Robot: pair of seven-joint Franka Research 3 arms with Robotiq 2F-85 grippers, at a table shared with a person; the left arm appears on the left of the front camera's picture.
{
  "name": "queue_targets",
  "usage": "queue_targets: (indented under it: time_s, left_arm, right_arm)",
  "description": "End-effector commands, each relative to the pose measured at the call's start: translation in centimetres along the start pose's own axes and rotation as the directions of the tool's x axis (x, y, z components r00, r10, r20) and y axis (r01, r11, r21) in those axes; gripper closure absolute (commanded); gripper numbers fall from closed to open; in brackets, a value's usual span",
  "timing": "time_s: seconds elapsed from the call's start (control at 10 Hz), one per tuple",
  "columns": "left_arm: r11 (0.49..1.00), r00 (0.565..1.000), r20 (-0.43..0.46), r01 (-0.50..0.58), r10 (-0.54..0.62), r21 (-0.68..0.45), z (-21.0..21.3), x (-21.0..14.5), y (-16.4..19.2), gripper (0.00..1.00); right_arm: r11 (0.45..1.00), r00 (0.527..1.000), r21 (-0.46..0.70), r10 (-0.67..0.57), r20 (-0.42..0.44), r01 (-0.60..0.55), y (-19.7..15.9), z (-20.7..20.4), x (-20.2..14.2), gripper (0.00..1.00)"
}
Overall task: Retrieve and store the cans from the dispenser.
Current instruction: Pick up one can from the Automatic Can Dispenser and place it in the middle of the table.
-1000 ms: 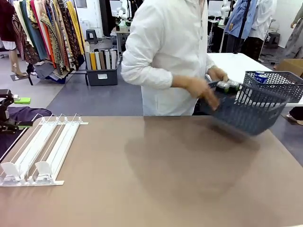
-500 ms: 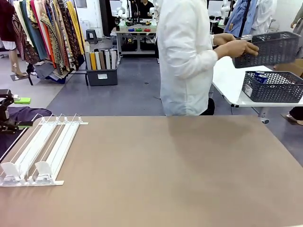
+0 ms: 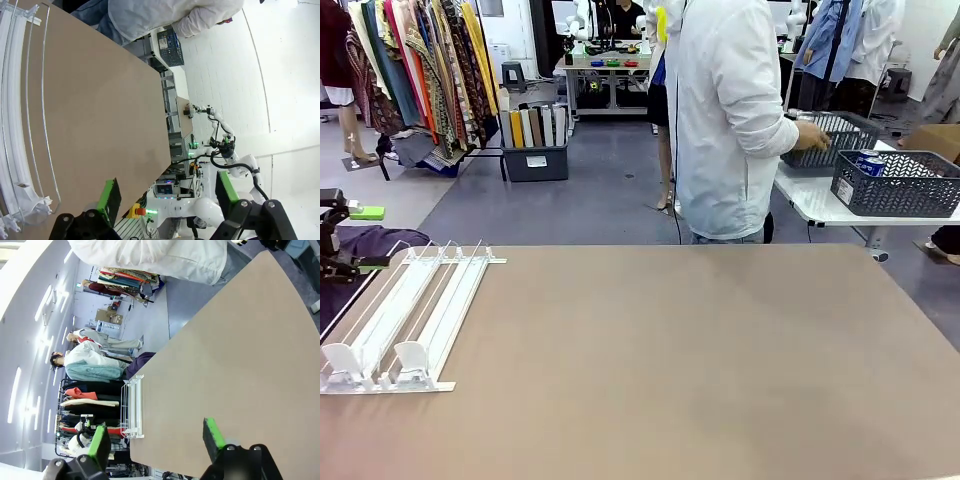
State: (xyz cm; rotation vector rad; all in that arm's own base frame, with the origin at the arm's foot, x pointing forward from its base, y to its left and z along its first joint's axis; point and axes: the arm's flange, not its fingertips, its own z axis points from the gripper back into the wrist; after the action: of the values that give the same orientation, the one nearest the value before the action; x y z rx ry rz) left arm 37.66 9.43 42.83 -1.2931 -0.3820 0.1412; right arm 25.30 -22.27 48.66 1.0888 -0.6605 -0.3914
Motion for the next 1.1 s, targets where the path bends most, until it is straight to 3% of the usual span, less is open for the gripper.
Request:
queue_targets:
  time_s: [0.0,1.0]
  left_arm:
    - [1.000,1.000,-0.008,-0.011,0.011,-0.002,0.23,0.03,-0.51,0.00]
    - [1.000,1.000,-0.008,-0.011,0.011,-0.002,0.23,0.03,-0.51,0.00]
  right_arm:
    - [0.999,1.000,0.031,0.019,0.018,-0.020,0.16,-0.16,0.27,0.00]
    - [0.999,1.000,0.031,0.019,0.018,-0.020,0.16,-0.16,0.27,0.00]
